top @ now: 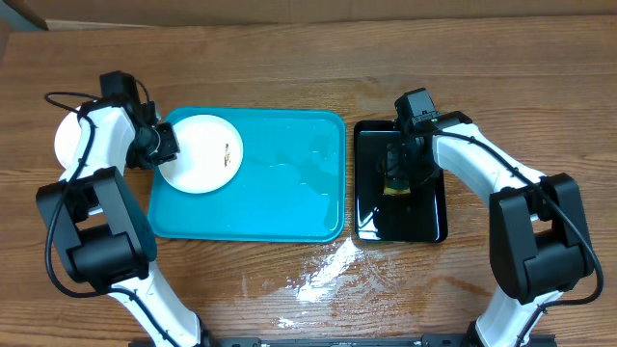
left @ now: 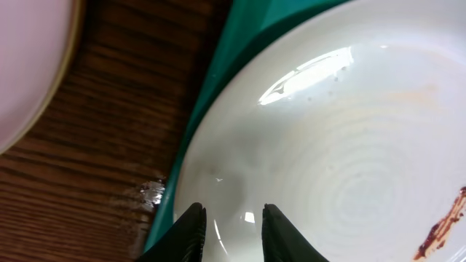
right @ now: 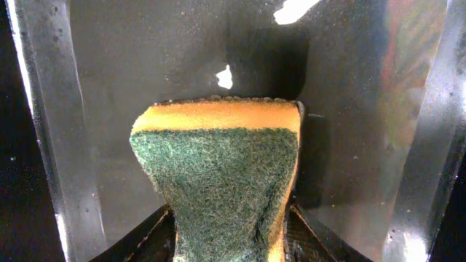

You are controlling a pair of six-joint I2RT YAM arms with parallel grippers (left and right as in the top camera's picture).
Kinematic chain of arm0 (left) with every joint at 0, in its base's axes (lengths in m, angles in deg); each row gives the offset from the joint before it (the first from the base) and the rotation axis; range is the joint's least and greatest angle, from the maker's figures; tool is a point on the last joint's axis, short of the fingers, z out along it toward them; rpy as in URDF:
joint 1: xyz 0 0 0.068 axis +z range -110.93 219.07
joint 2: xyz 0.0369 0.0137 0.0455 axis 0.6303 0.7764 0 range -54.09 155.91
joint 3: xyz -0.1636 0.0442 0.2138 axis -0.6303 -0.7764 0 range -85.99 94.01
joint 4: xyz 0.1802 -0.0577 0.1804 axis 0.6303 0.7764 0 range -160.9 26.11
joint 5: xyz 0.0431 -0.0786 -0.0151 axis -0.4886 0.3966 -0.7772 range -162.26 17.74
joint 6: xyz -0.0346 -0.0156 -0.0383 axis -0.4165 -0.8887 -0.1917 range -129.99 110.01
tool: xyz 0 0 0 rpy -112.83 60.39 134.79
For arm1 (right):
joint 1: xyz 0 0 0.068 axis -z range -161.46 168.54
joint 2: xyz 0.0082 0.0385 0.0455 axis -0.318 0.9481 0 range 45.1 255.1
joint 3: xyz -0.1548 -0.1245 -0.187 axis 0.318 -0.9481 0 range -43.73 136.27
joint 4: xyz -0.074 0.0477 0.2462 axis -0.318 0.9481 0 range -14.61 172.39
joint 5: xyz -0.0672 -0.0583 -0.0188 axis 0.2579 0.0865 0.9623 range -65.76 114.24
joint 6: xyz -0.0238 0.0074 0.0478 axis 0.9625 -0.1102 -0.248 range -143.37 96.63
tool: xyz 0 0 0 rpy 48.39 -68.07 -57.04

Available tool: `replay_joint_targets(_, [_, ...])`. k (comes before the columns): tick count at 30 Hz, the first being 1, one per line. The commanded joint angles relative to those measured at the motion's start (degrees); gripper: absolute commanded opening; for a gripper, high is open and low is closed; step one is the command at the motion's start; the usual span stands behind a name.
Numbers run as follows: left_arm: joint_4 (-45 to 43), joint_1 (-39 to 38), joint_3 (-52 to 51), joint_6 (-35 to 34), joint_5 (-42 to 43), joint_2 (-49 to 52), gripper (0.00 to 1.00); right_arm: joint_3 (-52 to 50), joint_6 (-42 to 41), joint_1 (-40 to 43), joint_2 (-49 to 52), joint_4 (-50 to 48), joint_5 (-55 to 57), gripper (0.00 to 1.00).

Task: Clean dirty plates on tray and stack at the side
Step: 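Grip the white plate rim with the left gripper and tilt it up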

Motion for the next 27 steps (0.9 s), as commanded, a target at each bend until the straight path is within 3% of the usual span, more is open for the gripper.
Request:
replay_joint_targets(1, [-0.09, -1.77, 0.15, 1.03, 1.44, -0.13, 0.29, -0.31, -0.02, 0.13, -0.48, -0.35, 0.13, 0.5])
replay_joint_targets(5, [-0.35, -1.97, 1.36, 2.51, 1.33, -0.13, 0.2, -0.31, 0.0, 0.13, -0.48, -0.31, 0.13, 0.5])
replay_joint_targets(8, [1.77, -1.97, 4.76, 2.58, 0.26, -0.13, 0.2, -0.31, 0.0, 0.13, -0.48, -0.46, 0.13, 0.5])
replay_joint_targets(11, [3.8, -1.92, 9.07, 2.56, -7.08, -0.13, 0.29, -0.31, -0.02, 0.13, -0.48, -0.52, 0.13, 0.5])
replay_joint_targets(14, [3.54, -1.9, 8.96, 2.6, -11.87, -0.07, 0.29, -0.31, -0.02, 0.13, -0.48, -0.61, 0.13, 0.5])
replay_joint_targets(27, [1.2, -1.86, 5.01, 2.8, -11.19, 0.7, 0.28, -0.31, -0.02, 0.13, -0.48, -1.07, 0.13, 0.5])
